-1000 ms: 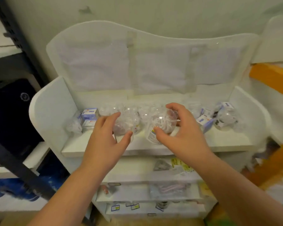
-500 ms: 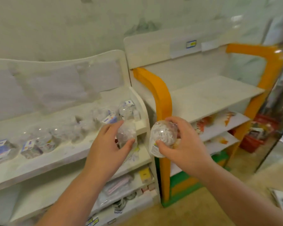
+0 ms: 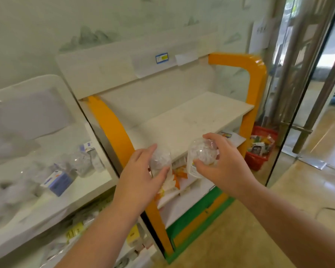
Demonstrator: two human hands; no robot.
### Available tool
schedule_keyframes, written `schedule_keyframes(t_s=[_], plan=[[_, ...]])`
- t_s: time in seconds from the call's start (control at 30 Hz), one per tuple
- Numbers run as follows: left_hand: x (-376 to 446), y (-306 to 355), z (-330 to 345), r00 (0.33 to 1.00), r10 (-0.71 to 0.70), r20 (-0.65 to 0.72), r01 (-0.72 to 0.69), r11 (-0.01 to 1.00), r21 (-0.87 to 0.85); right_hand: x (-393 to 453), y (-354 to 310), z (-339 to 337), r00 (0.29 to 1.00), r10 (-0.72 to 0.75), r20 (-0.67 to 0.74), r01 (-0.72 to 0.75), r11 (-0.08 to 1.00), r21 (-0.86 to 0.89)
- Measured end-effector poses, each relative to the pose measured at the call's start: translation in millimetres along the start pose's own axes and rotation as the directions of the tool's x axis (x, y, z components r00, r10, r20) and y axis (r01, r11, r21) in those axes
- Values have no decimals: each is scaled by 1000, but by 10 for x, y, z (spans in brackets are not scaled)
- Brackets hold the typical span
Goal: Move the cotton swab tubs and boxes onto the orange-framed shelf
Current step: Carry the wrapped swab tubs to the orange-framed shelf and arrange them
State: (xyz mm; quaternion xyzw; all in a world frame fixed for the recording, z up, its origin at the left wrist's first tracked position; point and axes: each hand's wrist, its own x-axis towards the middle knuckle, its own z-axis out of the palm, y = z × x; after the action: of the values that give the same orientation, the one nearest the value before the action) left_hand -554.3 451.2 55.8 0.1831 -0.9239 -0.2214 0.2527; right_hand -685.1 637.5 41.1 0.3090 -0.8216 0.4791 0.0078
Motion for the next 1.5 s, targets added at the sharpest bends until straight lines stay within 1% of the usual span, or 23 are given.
schedule_keyframes(t_s=[0.1, 0.27, 0.37, 0.53, 0.67, 0.77, 0.87, 0.97, 1.07, 1.17, 1.23, 1.3, 1.5], plan=[[401, -24, 257, 1000, -12, -15, 12, 1000, -10, 436, 232, -26, 1000, 1, 8, -1, 1000, -19], [1061, -114, 603, 995, -99, -31, 97, 993, -64, 1184, 536, -16, 999, 28, 44, -27, 1000, -14], [1369, -191, 803, 988, -146, -45, 143, 988, -61, 1558, 684, 28, 998, 22, 56, -22, 1000, -1], [1761, -383, 1065, 968, -231, -99, 225, 972, -68, 2230, 916, 204, 992, -24, 126, 21, 999, 30], [2015, -546, 1268, 940, -319, -119, 315, 948, -56, 2792, 1085, 422, 986, -74, 146, 61, 994, 91], [2247, -671, 1338, 902, -402, -158, 403, 915, -30, 3209, 1207, 581, 970, -137, 202, 118, 987, 105], [2486, -835, 1355, 848, -472, -242, 486, 874, -4, 3605, 1289, 738, 948, -184, 261, 158, 980, 117], [2627, -996, 1398, 776, -550, -308, 569, 822, -34, 3924, 1360, 894, 923, -226, 313, 200, 973, 111], [2698, -1174, 1468, 710, -622, -331, 643, 764, -56, 4181, 1419, 1056, 906, -238, 350, 222, 971, 84], [2774, -1374, 1494, 659, -662, -359, 681, 727, -91, 4382, 1449, 1236, 885, -246, 396, 244, 968, 57], [2835, -1475, 1499, 648, -665, -371, 689, 719, -87, 4475, 1463, 1337, 877, -242, 415, 248, 968, 40], [2884, -1562, 1510, 659, -651, -377, 680, 730, -73, 4540, 1473, 1422, 877, -245, 413, 253, 967, 36], [2961, -1661, 1540, 653, -650, -389, 663, 739, -121, 4634, 1455, 1506, 865, -257, 432, 264, 963, 45]])
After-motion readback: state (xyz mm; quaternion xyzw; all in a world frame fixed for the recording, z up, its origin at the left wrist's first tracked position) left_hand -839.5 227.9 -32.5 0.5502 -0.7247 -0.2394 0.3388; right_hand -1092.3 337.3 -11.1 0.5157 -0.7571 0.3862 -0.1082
